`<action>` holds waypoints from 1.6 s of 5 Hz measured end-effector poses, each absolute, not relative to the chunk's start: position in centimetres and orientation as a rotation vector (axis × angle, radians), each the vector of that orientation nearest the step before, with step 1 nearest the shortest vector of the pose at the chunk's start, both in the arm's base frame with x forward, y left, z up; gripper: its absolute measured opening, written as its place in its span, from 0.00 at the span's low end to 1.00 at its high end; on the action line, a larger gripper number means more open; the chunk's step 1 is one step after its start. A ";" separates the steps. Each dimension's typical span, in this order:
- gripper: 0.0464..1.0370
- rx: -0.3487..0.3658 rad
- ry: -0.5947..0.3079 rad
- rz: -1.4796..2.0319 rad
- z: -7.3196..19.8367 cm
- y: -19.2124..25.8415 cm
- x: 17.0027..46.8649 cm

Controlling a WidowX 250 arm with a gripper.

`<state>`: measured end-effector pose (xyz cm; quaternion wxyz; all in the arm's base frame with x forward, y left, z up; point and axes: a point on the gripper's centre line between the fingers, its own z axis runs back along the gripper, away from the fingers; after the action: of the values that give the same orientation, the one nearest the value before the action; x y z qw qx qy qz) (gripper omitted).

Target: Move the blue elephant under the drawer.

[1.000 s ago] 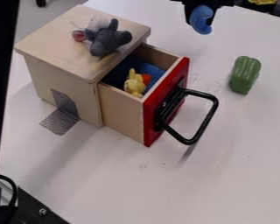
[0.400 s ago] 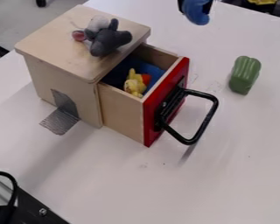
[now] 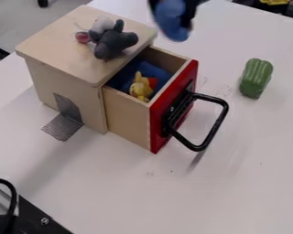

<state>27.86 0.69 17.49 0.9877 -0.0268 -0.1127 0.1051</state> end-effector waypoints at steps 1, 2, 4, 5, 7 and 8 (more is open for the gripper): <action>0.34 -0.022 -0.217 0.190 17.1 1.1 24.8; 0.34 -0.029 -0.229 0.186 16.3 1.3 20.9; 0.34 -0.040 -0.156 0.217 10.5 2.3 15.7; 0.34 -0.047 -0.109 0.241 7.2 3.0 14.8; 0.75 -0.036 -0.104 0.222 4.4 3.5 16.2; 0.96 -0.032 -0.130 0.183 5.1 3.0 16.1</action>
<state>16.09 3.02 5.10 0.9936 -0.0158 -0.0647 0.0913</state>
